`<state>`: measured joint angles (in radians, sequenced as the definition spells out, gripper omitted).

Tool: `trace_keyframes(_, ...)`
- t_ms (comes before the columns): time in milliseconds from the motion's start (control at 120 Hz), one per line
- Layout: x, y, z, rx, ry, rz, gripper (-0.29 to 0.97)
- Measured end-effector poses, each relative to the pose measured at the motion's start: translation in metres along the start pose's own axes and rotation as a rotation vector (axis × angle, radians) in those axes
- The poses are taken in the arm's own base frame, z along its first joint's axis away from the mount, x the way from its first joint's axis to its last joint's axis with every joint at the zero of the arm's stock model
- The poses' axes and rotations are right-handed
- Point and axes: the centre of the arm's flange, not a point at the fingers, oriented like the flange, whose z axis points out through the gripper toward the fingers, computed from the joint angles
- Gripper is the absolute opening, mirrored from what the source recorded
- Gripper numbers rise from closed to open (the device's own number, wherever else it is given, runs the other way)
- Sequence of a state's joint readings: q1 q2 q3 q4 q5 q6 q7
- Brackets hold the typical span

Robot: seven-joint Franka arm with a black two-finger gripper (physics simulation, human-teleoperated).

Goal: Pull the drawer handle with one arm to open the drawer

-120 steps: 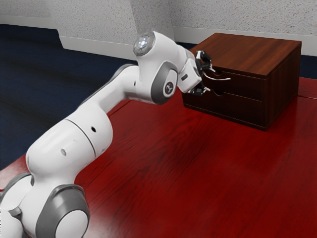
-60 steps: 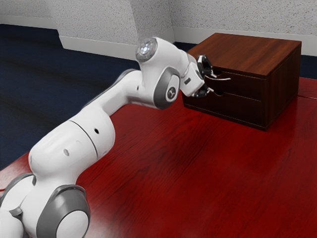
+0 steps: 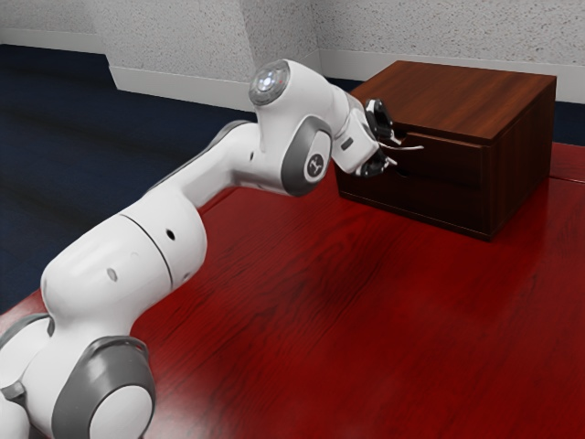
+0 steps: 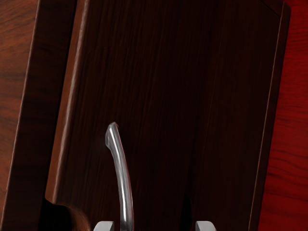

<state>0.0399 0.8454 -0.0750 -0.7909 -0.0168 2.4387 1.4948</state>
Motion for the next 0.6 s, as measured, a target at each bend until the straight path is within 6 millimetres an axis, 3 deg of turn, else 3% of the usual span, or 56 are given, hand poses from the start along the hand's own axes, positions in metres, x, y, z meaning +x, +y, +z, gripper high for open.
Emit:
trace_keyframes(383, -0.005, 0.006, 0.006, -0.021, -0.01, -0.018, 0.16)
trace_keyframes(600, -0.005, 0.004, -0.005, -0.03, -0.011, -0.03, 0.12)
